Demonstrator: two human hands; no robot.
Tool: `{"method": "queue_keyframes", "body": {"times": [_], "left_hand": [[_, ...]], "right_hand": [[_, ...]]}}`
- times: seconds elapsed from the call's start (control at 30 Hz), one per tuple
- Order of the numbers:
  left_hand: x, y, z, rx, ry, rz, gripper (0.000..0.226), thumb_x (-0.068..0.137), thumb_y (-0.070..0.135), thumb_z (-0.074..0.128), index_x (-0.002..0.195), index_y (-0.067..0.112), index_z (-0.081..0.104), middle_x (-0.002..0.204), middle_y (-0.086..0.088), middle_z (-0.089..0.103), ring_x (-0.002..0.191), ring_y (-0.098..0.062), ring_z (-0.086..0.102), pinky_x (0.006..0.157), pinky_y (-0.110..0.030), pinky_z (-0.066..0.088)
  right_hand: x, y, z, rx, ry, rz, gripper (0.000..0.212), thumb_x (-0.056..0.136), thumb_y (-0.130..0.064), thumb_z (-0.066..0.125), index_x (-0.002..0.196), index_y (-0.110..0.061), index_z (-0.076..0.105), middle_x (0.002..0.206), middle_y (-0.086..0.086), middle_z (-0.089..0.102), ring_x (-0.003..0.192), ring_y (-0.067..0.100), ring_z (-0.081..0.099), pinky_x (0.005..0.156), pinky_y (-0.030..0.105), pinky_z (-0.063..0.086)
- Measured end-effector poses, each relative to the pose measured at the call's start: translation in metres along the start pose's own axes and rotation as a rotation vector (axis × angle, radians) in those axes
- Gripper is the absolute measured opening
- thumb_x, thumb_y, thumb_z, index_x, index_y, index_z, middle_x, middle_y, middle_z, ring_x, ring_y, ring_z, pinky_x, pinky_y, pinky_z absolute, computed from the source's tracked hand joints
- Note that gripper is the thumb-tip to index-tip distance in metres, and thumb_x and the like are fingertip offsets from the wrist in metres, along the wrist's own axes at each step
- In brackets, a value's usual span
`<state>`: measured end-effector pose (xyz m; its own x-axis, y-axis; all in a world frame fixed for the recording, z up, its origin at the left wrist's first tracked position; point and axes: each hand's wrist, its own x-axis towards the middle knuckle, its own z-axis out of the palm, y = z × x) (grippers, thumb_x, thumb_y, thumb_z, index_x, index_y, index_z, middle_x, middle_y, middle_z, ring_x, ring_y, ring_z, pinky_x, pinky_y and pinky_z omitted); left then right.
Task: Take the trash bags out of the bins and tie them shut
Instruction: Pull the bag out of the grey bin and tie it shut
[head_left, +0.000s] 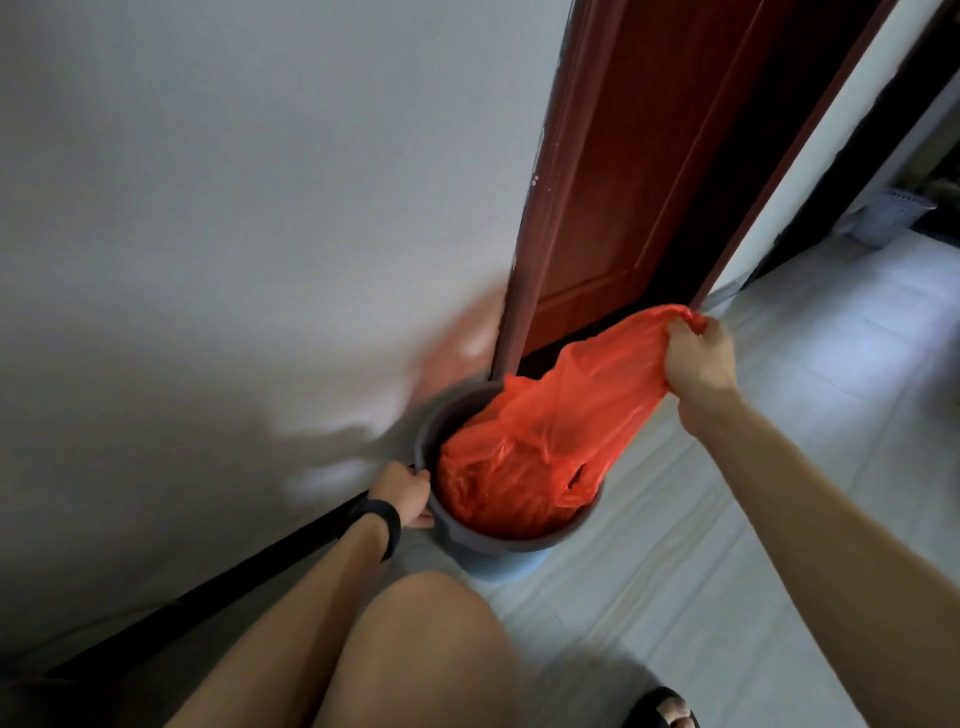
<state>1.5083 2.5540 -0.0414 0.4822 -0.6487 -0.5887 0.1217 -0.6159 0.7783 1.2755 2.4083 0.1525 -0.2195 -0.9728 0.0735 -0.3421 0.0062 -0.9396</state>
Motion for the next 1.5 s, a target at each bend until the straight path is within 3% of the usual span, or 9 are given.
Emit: {"method": "queue_keyframes", "body": {"times": [0.13, 0.4, 0.57, 0.67, 0.93, 1.17, 1.27, 1.4, 1.5], "left_hand": [[-0.003, 0.015, 0.01, 0.063, 0.0, 0.002, 0.015, 0.1, 0.014, 0.05, 0.104, 0.0, 0.052, 0.09, -0.022, 0.064, 0.066, -0.034, 0.068, 0.055, -0.043, 0.059], [-0.01, 0.057, 0.003, 0.555, -0.008, 0.158, 0.055, 0.083, 0.041, 0.054, 0.123, 0.003, 0.052, 0.124, -0.017, 0.062, 0.113, -0.036, 0.06, 0.092, -0.038, 0.051], [-0.044, 0.145, 0.018, 0.695, 0.041, 0.46, 0.044, 0.088, 0.027, 0.052, 0.123, 0.002, 0.049, 0.128, -0.02, 0.057, 0.118, -0.037, 0.055, 0.096, -0.036, 0.045], [-0.069, 0.196, 0.036, 0.617, 0.049, 0.657, 0.045, 0.089, 0.034, 0.052, 0.126, 0.008, 0.052, 0.124, -0.017, 0.061, 0.115, -0.035, 0.059, 0.095, -0.036, 0.047], [-0.156, 0.283, 0.115, 0.172, -0.38, 0.977, 0.043, 0.096, 0.057, 0.042, 0.127, 0.03, 0.055, 0.123, 0.008, 0.06, 0.11, -0.006, 0.055, 0.077, -0.01, 0.035], [-0.153, 0.264, 0.22, 0.516, -0.593, 1.214, 0.113, 0.06, 0.066, 0.08, 0.151, 0.043, 0.018, 0.141, 0.019, 0.034, 0.132, -0.001, 0.032, 0.112, -0.027, 0.029], [-0.131, 0.237, 0.263, 0.797, -0.587, 1.336, 0.053, 0.08, 0.067, 0.057, 0.126, 0.041, 0.055, 0.128, 0.011, 0.055, 0.137, -0.013, 0.037, 0.111, -0.031, 0.033], [-0.113, 0.181, 0.299, 0.663, -0.657, 1.006, 0.041, 0.1, 0.052, 0.036, 0.079, 0.025, 0.058, 0.071, 0.005, 0.06, 0.071, -0.019, 0.062, 0.065, -0.031, 0.041], [-0.084, 0.141, 0.326, 0.239, -0.623, 0.526, 0.055, 0.1, 0.056, 0.03, 0.09, 0.018, 0.069, 0.08, -0.004, 0.075, 0.078, -0.023, 0.07, 0.075, -0.037, 0.054]], "right_hand": [[-0.011, -0.009, 0.012, -0.043, -0.099, -0.08, 0.013, 0.098, -0.017, 0.047, 0.099, -0.012, 0.059, 0.075, -0.005, 0.052, 0.065, 0.01, 0.049, 0.052, 0.017, 0.039], [-0.005, -0.06, -0.006, 0.116, -0.093, -0.125, 0.011, 0.094, -0.028, 0.05, 0.091, -0.023, 0.059, 0.085, -0.003, 0.062, 0.08, 0.018, 0.062, 0.073, 0.039, 0.056], [0.008, -0.107, -0.044, 0.196, 0.027, -0.211, 0.017, 0.098, -0.029, 0.049, 0.102, -0.017, 0.061, 0.087, -0.005, 0.062, 0.079, 0.012, 0.06, 0.069, 0.028, 0.051], [0.016, -0.128, -0.073, 0.251, 0.132, -0.23, 0.023, 0.094, -0.034, 0.052, 0.102, -0.016, 0.063, 0.091, -0.001, 0.065, 0.086, 0.017, 0.064, 0.082, 0.04, 0.057], [0.033, -0.138, -0.146, 0.214, 0.255, -0.206, 0.012, 0.092, -0.03, 0.054, 0.092, -0.02, 0.061, 0.084, 0.001, 0.067, 0.083, 0.027, 0.069, 0.078, 0.054, 0.059], [0.034, -0.063, -0.182, 0.154, 0.118, -0.06, 0.011, 0.096, -0.016, 0.057, 0.088, -0.011, 0.061, 0.06, 0.002, 0.064, 0.048, 0.02, 0.062, 0.053, 0.043, 0.055], [0.028, -0.024, -0.196, 0.079, 0.072, -0.016, 0.009, 0.095, -0.019, 0.061, 0.089, -0.013, 0.064, 0.07, 0.004, 0.067, 0.053, 0.02, 0.065, 0.049, 0.03, 0.051], [0.028, 0.052, -0.225, 0.111, 0.061, 0.147, 0.013, 0.098, -0.02, 0.06, 0.1, -0.008, 0.066, 0.092, 0.009, 0.074, 0.077, 0.033, 0.072, 0.062, 0.039, 0.056], [0.028, 0.12, -0.251, -0.285, 0.306, 0.07, 0.018, 0.095, -0.032, 0.062, 0.095, -0.017, 0.071, 0.116, -0.004, 0.061, 0.105, 0.018, 0.064, 0.087, 0.032, 0.05]]}}
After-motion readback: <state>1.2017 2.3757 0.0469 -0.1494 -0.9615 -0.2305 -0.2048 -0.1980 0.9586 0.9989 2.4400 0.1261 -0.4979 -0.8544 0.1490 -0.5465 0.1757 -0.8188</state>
